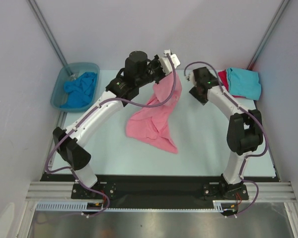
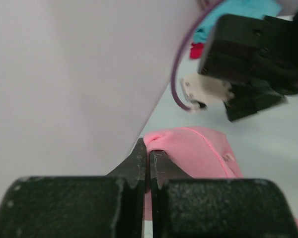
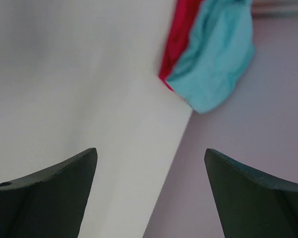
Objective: Fold and stack the t-shirts
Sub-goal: Flatten the tshirt out
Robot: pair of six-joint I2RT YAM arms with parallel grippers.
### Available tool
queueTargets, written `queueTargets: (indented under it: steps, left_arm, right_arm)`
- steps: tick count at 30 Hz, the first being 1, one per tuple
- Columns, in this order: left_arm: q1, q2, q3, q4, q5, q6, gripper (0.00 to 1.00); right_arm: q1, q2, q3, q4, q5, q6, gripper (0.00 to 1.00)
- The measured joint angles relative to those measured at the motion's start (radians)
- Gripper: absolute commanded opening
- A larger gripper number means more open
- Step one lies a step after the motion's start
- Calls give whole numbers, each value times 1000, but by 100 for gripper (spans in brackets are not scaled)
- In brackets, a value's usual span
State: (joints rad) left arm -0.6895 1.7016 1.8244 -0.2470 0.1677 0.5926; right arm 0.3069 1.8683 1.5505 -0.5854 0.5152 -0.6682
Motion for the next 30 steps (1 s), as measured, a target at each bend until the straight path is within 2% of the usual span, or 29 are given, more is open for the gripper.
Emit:
queueTargets:
  steps: [3, 6, 9, 10, 11, 12, 18, 21, 25, 27, 30]
  left_arm:
    - [-10, 8, 1, -4, 87, -21, 0]
    - [-11, 19, 1, -16, 165, -28, 0]
    - [-12, 32, 2, -56, 267, -24, 0]
    - [-13, 37, 5, -73, 304, -23, 9]
    - [-13, 47, 11, -99, 351, -16, 33]
    - [-14, 55, 17, -119, 389, -11, 99]
    - [-23, 111, 76, -189, 521, -29, 100]
    - [-31, 133, 131, -202, 497, -26, 100]
    - [-35, 129, 162, -230, 369, 37, 100]
    - [-26, 82, 73, -229, 314, 105, 100]
    - [11, -29, -155, -251, 255, 200, 100]
  right_arm:
    - [-122, 8, 2, 55, 72, 31, 96]
    - [-257, 37, 47, 54, 127, 82, 96]
    - [-341, 66, 93, 31, 151, 127, 96]
    - [-357, 71, 103, 22, 153, 140, 96]
    - [-364, 72, 107, 16, 153, 149, 96]
    - [-366, 72, 109, 10, 153, 159, 96]
    - [-341, 73, 121, -13, 132, 182, 96]
    - [-333, 79, 136, -31, 118, 188, 96]
    - [-323, 84, 147, -41, 86, 186, 96]
    - [-311, 81, 147, -43, 57, 170, 94]
    - [-256, 35, 84, -21, 0, 118, 95]
